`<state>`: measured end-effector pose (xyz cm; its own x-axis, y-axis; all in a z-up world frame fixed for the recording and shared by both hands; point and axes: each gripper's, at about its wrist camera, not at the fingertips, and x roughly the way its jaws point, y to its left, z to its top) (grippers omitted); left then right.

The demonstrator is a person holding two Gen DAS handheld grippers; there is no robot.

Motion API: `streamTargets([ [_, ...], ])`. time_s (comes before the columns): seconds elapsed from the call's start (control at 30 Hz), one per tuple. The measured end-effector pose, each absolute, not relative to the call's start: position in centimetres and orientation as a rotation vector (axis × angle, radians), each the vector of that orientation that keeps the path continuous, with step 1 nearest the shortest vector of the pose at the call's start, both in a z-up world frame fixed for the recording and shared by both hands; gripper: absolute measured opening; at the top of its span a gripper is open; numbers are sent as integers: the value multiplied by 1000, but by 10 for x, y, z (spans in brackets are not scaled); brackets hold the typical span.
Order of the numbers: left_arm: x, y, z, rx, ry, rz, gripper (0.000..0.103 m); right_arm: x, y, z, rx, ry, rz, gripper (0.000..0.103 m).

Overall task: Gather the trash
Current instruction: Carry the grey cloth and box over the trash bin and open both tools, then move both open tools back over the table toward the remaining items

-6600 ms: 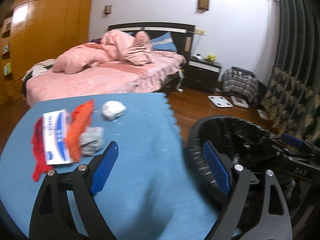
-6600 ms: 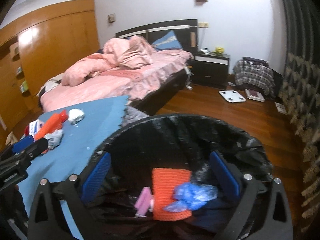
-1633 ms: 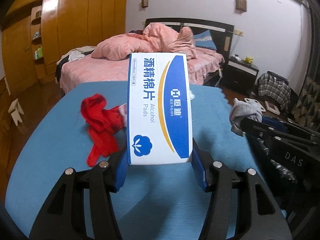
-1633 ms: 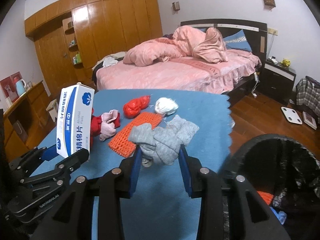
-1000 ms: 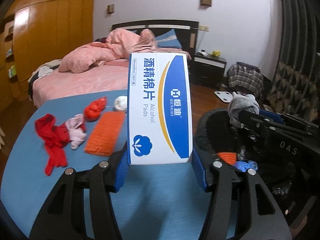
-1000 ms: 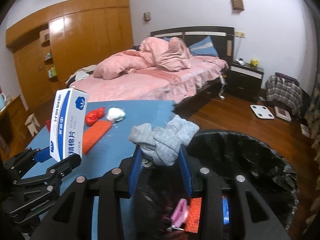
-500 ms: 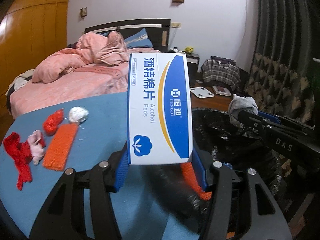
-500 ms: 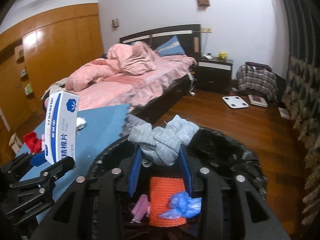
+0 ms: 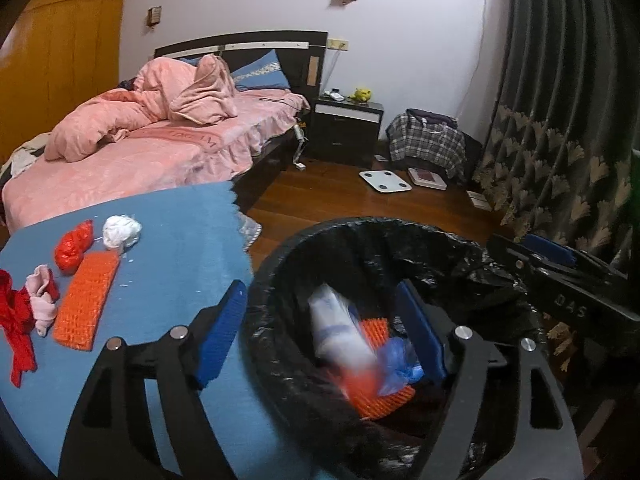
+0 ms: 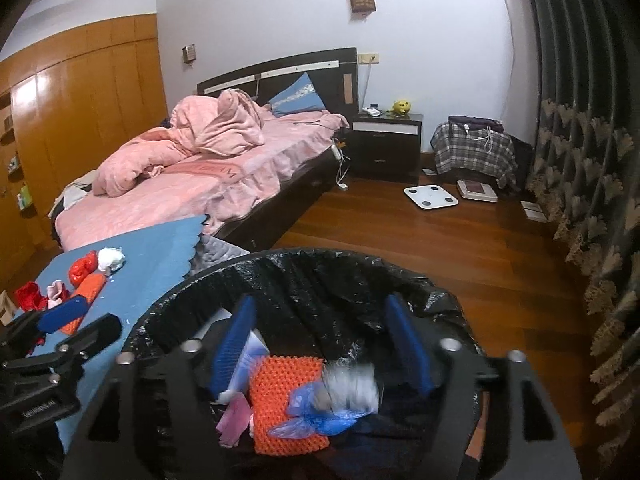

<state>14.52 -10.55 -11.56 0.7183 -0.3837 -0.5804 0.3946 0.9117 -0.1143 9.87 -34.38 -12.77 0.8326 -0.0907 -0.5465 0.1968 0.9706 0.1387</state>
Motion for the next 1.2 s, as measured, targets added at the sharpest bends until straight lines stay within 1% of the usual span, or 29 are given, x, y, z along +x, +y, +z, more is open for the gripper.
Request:
streamTargets([
  [0.03,146,-104,-115,14,638,-420,77,99,-343,-128,189,567,-156,86],
  [0.1,146,-95,-114,7,632,-387,81,99,-338,-129,172,559,-163,96],
  [0.13,147,-91,-114,6,627,-375,84,100,-337,-129,168,558,-162,97],
  [0.33,145,-63,-113,-1,622,-294,89,104,-318,-130,154,572,-118,97],
  [0.47,140,-40,-114,-3,615,-239,90,106,-296,-129,125,577,-64,97],
  [0.77,131,38,-116,-45,597,-57,90,118,-234,-119,83,562,71,97],
  [1.2,129,133,-119,-81,596,145,90,154,-133,-113,21,547,228,97],
])
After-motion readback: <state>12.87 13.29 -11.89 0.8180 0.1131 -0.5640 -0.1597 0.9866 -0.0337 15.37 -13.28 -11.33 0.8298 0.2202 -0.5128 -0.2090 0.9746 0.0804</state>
